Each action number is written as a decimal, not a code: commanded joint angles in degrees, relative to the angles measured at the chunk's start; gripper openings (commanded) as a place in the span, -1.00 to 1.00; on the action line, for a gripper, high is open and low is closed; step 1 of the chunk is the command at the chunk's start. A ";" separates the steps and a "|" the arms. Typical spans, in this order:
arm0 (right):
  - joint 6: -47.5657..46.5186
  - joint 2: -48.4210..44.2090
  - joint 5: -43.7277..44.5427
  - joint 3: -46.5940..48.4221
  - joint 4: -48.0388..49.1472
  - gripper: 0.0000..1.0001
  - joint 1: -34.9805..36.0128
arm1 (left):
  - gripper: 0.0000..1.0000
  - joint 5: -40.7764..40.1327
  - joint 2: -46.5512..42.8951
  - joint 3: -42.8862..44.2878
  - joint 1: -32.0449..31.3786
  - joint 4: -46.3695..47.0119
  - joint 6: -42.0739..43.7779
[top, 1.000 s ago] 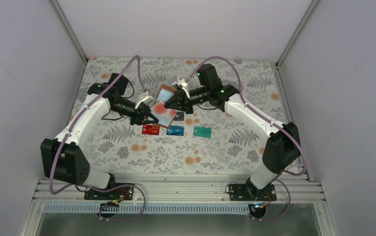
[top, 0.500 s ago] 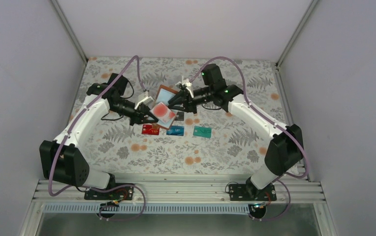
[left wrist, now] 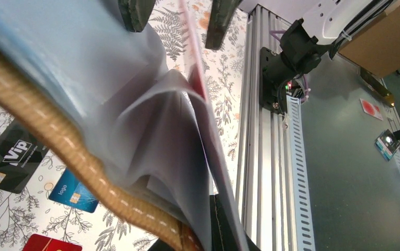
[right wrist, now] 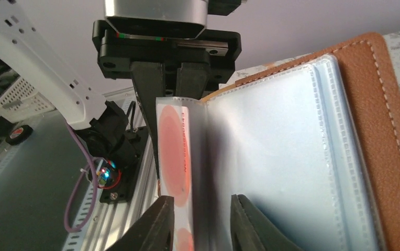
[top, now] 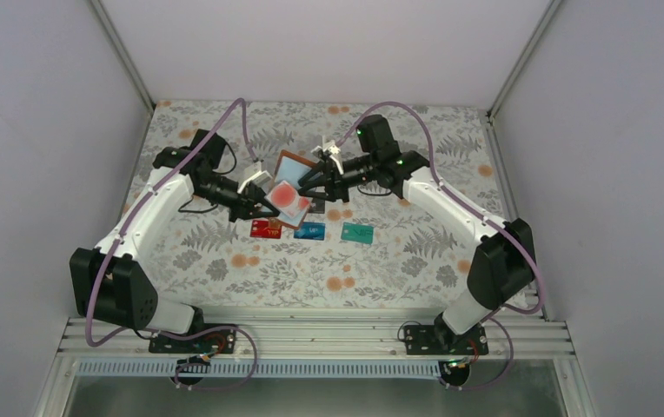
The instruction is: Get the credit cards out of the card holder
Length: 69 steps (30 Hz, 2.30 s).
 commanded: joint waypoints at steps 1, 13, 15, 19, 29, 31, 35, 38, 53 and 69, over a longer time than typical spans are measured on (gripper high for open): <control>0.86 1.04 0.96 0.33 0.41 -0.53 0.52 | -0.95 3.48 -1.27 1.05 -0.32 0.76 2.15; 1.17 4.27 4.82 1.53 0.46 -0.52 3.21 | -0.95 3.05 -1.62 0.68 -0.29 1.22 2.53; 1.42 4.55 5.80 1.86 0.47 -0.58 3.75 | -0.95 2.42 -1.63 0.40 -0.31 1.58 2.40; 0.64 4.82 6.04 2.36 0.41 -0.60 5.76 | -0.95 1.92 -1.63 0.57 -0.34 2.10 2.11; -4.13 5.65 4.56 2.81 -3.95 -0.65 6.63 | -0.95 0.32 -2.23 -0.11 -0.31 1.86 3.16; -6.28 6.14 2.72 3.50 -6.33 -0.64 6.59 | -0.95 -1.06 -2.38 0.06 -0.28 1.75 3.98; -12.52 8.00 -2.06 7.04 -13.84 -0.63 6.63 | -0.95 -5.34 -2.43 0.18 -0.28 3.50 3.76; -13.50 7.46 -1.35 6.61 -14.96 -0.65 6.71 | -0.95 -7.03 -2.17 0.18 -0.28 4.74 2.57; -11.60 4.70 3.28 4.44 -11.53 -0.92 8.56 | -0.95 -6.27 -2.41 0.06 -0.36 3.77 2.64; -0.80 -1.46 6.96 1.64 -0.53 -0.92 2.56 | -0.95 -3.89 -3.80 -1.87 -0.45 2.39 3.77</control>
